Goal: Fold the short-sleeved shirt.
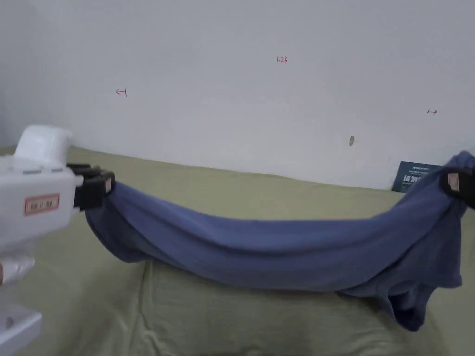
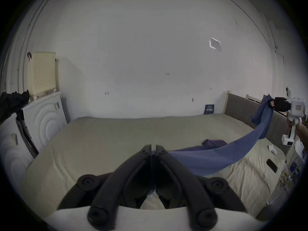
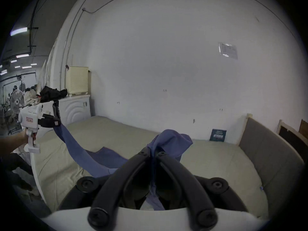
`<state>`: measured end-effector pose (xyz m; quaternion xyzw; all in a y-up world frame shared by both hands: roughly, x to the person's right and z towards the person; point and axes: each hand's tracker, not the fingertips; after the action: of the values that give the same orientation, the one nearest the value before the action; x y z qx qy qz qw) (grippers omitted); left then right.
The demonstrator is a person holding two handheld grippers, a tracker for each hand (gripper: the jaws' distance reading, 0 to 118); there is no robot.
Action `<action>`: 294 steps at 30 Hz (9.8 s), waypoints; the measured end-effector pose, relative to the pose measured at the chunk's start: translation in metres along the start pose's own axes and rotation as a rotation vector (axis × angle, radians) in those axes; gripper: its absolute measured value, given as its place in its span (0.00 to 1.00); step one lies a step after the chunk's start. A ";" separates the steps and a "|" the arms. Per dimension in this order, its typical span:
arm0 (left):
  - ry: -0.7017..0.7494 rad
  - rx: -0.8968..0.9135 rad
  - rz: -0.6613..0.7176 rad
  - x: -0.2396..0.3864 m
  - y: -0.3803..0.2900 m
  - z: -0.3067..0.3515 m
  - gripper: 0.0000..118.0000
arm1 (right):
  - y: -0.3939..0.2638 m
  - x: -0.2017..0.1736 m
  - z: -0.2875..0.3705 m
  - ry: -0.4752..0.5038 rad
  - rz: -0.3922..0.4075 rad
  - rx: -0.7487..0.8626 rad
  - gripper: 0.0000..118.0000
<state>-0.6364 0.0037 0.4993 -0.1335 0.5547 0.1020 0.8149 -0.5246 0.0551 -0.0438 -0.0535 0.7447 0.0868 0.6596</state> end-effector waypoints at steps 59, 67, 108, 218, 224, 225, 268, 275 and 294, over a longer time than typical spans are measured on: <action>0.132 -0.259 0.231 0.059 -0.207 0.150 0.21 | -0.209 -0.159 0.188 -0.222 -0.043 -0.227 0.00; 0.111 -0.451 0.279 0.017 -0.247 0.054 0.89 | -0.212 -0.138 0.166 -0.222 -0.103 -0.267 0.00; 0.058 -0.342 0.174 0.019 -0.176 0.014 0.08 | -0.202 -0.071 0.043 -0.298 0.068 -0.333 0.02; -0.017 -0.400 0.285 -0.005 -0.204 0.094 0.02 | -0.196 -0.043 0.119 -0.138 -0.282 -0.526 0.02; -0.006 -0.466 0.289 -0.003 -0.238 0.129 0.02 | -0.227 -0.059 0.148 -0.113 -0.249 -0.659 0.03; -0.006 -0.475 0.300 -0.005 -0.243 0.132 0.02 | -0.232 -0.059 0.150 -0.114 -0.262 -0.670 0.03; 0.082 -0.524 0.327 -0.029 -0.113 -0.072 0.83 | -0.163 -0.130 0.104 -0.205 0.021 -0.173 0.00; 0.167 -0.805 0.417 -0.039 -0.159 -0.147 0.82 | -0.172 -0.110 0.091 -0.219 -0.005 -0.233 0.00; 0.234 -0.778 0.267 -0.036 -0.155 -0.129 0.03 | -0.188 0.058 -0.214 -0.205 -0.222 -1.048 0.86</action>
<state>-0.7139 -0.1863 0.5040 -0.3686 0.5760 0.3926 0.6149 -0.7032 -0.1699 -0.0883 -0.4447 0.5232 0.3810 0.6191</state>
